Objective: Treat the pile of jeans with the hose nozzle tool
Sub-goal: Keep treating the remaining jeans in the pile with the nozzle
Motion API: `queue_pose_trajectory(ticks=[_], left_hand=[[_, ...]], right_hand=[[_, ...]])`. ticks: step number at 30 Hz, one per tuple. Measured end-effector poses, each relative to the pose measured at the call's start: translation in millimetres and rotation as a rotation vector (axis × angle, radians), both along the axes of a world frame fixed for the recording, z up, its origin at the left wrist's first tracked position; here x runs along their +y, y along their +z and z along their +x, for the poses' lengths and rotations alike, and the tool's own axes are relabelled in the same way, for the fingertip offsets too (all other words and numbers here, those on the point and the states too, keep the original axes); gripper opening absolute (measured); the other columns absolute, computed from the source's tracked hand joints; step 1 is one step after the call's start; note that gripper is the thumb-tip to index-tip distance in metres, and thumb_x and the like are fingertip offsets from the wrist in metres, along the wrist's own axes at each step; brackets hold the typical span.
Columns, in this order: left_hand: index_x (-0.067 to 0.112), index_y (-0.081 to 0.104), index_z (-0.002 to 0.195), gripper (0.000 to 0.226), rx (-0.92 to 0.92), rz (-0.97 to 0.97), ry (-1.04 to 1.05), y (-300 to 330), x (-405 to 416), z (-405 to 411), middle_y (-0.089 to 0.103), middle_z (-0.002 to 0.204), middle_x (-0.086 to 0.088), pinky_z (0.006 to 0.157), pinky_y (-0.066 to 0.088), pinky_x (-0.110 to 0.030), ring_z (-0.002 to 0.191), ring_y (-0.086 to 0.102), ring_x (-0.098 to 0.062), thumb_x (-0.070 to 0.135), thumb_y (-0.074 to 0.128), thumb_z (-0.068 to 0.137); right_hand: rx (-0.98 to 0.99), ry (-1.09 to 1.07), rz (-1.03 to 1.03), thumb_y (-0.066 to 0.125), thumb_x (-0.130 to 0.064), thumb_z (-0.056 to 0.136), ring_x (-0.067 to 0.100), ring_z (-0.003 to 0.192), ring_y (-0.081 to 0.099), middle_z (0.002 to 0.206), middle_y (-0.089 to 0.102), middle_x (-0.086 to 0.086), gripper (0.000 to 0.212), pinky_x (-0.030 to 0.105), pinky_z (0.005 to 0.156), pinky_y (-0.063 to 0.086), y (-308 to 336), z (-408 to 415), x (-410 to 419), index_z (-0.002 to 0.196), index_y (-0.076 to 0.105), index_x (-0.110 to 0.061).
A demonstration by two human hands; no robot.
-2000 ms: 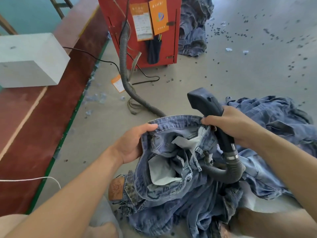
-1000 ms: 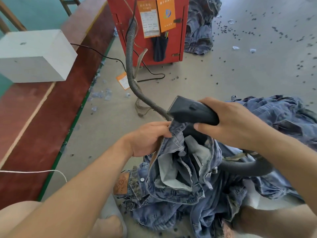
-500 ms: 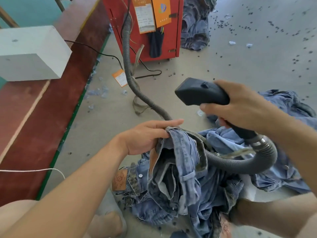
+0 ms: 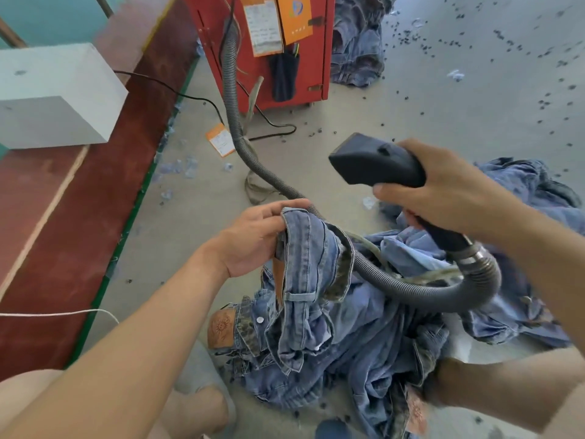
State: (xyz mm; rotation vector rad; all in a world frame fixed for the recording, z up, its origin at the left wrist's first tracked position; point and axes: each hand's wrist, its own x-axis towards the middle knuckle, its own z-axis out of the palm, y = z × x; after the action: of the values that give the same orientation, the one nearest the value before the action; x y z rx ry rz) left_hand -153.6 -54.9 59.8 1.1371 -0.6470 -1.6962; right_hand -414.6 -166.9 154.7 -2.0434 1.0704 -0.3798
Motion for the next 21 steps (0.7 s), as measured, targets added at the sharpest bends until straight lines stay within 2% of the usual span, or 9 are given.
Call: queue_pose_trajectory(ticks=[3,8,10,12,14,17,21], left_hand=[[0.004,0.061,0.133,0.033,0.014,0.021,0.162,-3.5,-5.5,7.0,0.073,0.107,-0.012,0.074,0.060,-0.029,0.090,0.071,-0.020,0.004,0.048,0.103],[0.009,0.066,0.128,0.028,0.074,0.065,0.348,-6.5,-14.7,14.0,0.074,0.102,-0.011,0.076,0.061,-0.031,0.089,0.072,-0.022,0.011,0.052,0.104],[0.012,0.068,0.124,0.026,0.123,0.081,0.394,-7.2,-16.3,13.7,0.072,0.108,-0.012,0.089,0.060,-0.037,0.100,0.069,-0.025,0.014,0.053,0.103],[0.013,0.067,0.124,0.027,0.204,0.079,0.421,-7.0,-17.5,12.8,0.068,0.118,-0.014,0.106,0.052,-0.044,0.114,0.064,-0.030,0.017,0.055,0.100],[0.014,0.064,0.129,0.032,0.273,0.069,0.445,-5.5,-18.6,10.8,0.065,0.127,-0.016,0.109,0.049,-0.048,0.121,0.062,-0.033,0.020,0.054,0.100],[0.007,0.053,0.145,0.042,0.314,0.074,0.479,-3.6,-20.6,8.9,0.060,0.142,-0.018,0.110,0.048,-0.050,0.131,0.060,-0.034,0.021,0.043,0.107],[0.003,0.049,0.150,0.046,0.309,0.102,0.540,-5.0,-18.5,11.3,0.059,0.144,-0.022,0.114,0.042,-0.052,0.134,0.057,-0.036,0.022,0.037,0.109]], right_hand=[[0.069,0.055,0.014,0.073,-0.031,0.088,0.019,0.047,0.065,0.060,0.067,-0.002,0.019,0.028,0.048,0.052,2.2,-10.1,-2.6,0.100,0.059,-0.033],[0.189,0.107,-0.024,0.072,-0.032,0.086,0.011,0.047,0.065,0.066,0.067,-0.016,0.017,0.017,0.044,0.046,-14.0,-10.2,2.5,0.096,0.058,-0.036],[0.220,0.147,0.002,0.071,-0.032,0.084,0.011,0.048,0.066,0.069,0.068,-0.014,0.020,0.020,0.044,0.049,-19.6,-9.6,3.6,0.097,0.058,-0.039],[0.284,0.216,0.022,0.071,-0.034,0.082,0.008,0.052,0.066,0.072,0.069,-0.010,0.022,0.025,0.048,0.053,-27.6,-5.4,5.0,0.097,0.057,-0.042],[0.354,0.258,-0.002,0.071,-0.033,0.083,0.007,0.061,0.065,0.074,0.068,-0.008,0.020,0.025,0.053,0.049,-41.4,4.1,6.3,0.097,0.058,-0.038],[0.305,0.124,-0.063,0.071,-0.031,0.086,0.015,0.066,0.063,0.074,0.065,-0.007,0.014,0.028,0.053,0.041,-58.7,22.4,5.8,0.088,0.057,-0.030],[0.069,-0.209,-0.013,0.072,-0.029,0.088,0.010,0.046,0.061,0.061,0.065,-0.004,0.014,0.021,0.043,0.044,-49.5,26.4,-5.1,0.091,0.059,-0.025]])
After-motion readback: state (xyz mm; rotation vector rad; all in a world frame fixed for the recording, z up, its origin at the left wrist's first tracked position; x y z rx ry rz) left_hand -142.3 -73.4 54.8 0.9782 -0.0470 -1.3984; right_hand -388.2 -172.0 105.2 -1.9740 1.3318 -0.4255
